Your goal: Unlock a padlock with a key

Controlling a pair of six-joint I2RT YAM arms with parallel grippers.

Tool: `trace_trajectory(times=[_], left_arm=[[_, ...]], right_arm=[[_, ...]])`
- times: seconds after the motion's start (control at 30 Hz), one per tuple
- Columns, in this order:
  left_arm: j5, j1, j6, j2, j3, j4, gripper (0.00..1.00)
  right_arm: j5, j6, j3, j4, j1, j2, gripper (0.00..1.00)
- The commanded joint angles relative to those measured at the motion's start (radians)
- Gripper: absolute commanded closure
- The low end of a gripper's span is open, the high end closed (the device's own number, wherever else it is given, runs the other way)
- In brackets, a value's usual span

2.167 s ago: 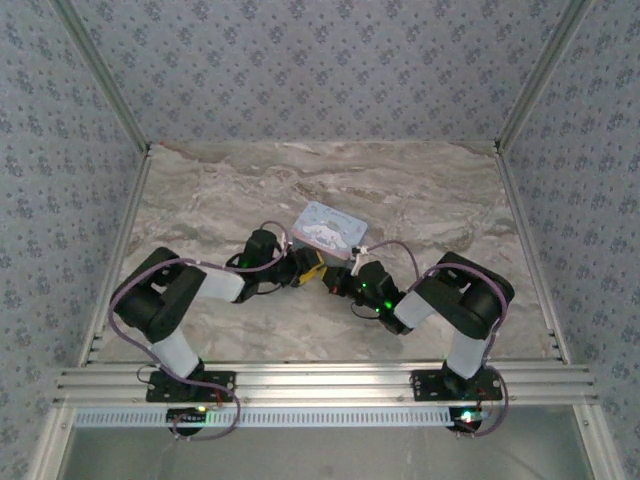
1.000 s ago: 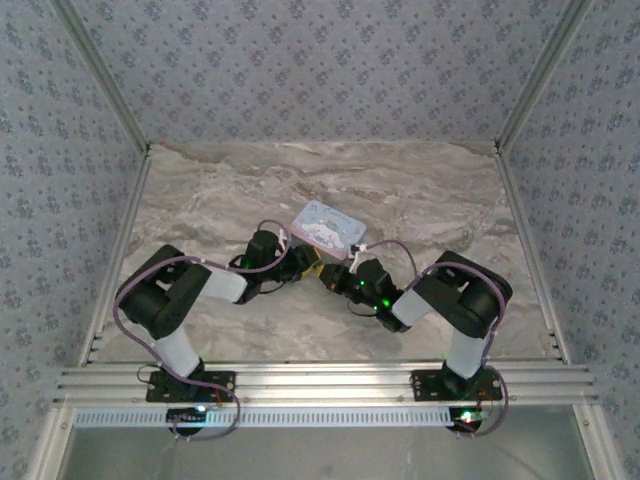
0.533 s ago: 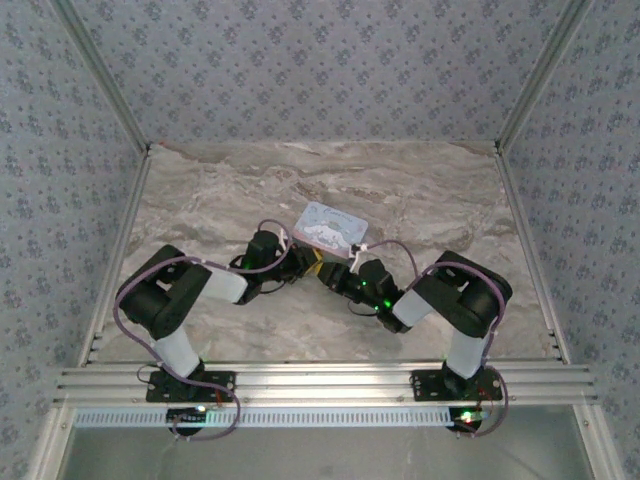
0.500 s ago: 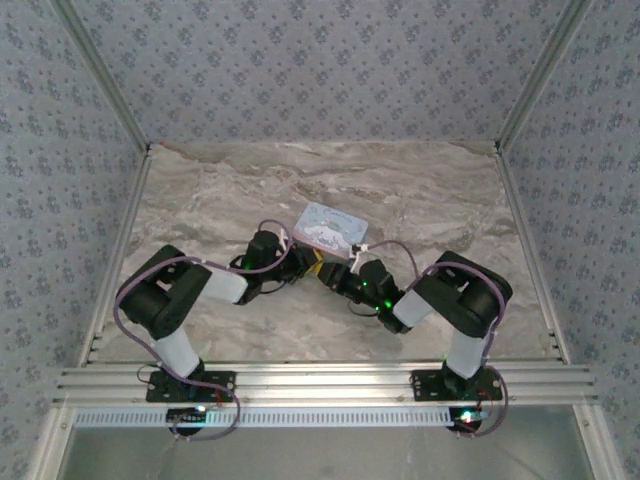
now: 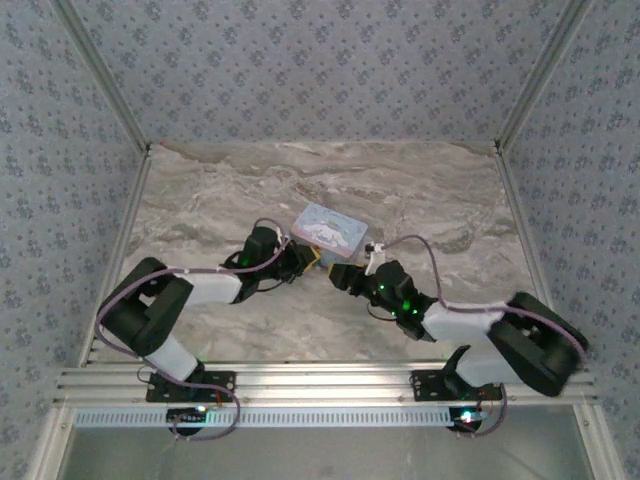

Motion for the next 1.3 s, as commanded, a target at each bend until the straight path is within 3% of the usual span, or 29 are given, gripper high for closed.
trace_trajectory(times=[0.0, 0.2, 0.4, 0.67, 0.9, 1.27], left_arm=[[-0.006, -0.013, -0.023, -0.052, 0.044, -0.054, 1.00], [-0.007, -0.019, -0.075, -0.060, 0.050, -0.062, 1.00], [-0.004, -0.024, -0.115, -0.059, 0.055, -0.067, 1.00], [-0.008, -0.028, -0.120, -0.058, 0.060, -0.077, 1.00], [-0.004, -0.029, -0.122, -0.053, 0.064, -0.080, 1.00], [0.000, -0.030, -0.124, -0.049, 0.070, -0.080, 1.00]], right_arm=[[0.183, -0.414, 0.081, -0.364, 0.069, -0.124, 0.40], [0.262, -0.923, 0.089, -0.355, 0.146, -0.193, 0.39], [0.368, -1.363, 0.089, -0.262, 0.221, -0.110, 0.38], [0.364, -1.434, 0.114, -0.178, 0.220, 0.018, 0.41], [0.346, -1.430, 0.152, -0.108, 0.220, 0.120, 0.55], [0.341, -1.424, 0.170, -0.072, 0.195, 0.177, 0.68]])
